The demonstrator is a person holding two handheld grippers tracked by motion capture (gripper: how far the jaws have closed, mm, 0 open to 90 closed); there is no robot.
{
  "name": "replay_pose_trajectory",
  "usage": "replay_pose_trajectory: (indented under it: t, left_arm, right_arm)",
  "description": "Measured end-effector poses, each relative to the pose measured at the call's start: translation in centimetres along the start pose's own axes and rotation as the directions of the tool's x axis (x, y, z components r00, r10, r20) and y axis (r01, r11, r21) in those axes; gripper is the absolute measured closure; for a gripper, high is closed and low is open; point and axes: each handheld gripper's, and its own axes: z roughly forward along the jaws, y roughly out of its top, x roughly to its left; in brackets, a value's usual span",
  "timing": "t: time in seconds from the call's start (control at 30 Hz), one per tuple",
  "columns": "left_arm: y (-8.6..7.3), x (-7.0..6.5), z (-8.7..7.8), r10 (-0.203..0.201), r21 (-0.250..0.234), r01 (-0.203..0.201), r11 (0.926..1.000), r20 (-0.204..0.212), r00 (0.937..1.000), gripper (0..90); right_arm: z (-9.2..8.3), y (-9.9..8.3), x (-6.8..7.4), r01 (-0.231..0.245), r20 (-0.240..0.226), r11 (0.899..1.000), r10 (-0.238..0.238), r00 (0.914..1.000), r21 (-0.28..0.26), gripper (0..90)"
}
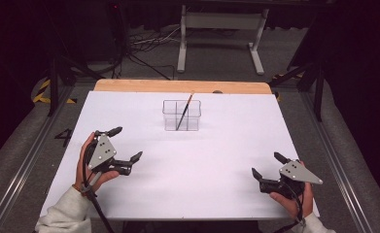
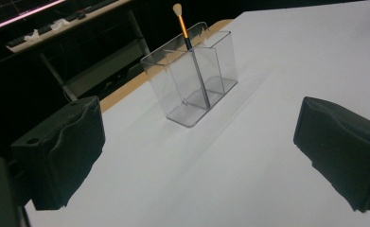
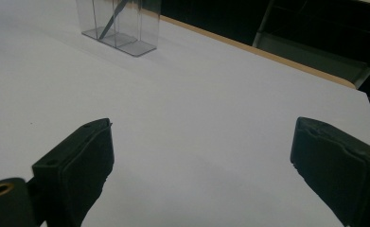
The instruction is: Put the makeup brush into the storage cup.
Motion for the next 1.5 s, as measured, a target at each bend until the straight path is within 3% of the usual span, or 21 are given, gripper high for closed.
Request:
replay_pose_trajectory:
  t: [0.77,1.37,1.5]
  left_arm:
    - [-1.7,0.3,-1.5,-0.011,0.034,0.011,0.9994,-0.009,0.9999,3.8]
    - [-3.6,0.3,-2.4,-0.049,0.07,0.049,0.9964,-0.004,0.9988,4.3]
    - [-4.1,0.2,-2.7,-0.057,0.065,0.059,0.9962,-0.021,0.9981,4.3]
  right_arm:
    - [-0.1,0.0,0.0,-0.003,0.003,1.0,0.003,1.0,-0.003,7.6]
    - [0.1,0.1,0.2,-0.02,0.004,1.0,0.02,0.9998,0.003,7.7]
    - [0.1,0.2,0.3,-0.013,0.004,1.0,0.013,0.9999,-0.004,7.7]
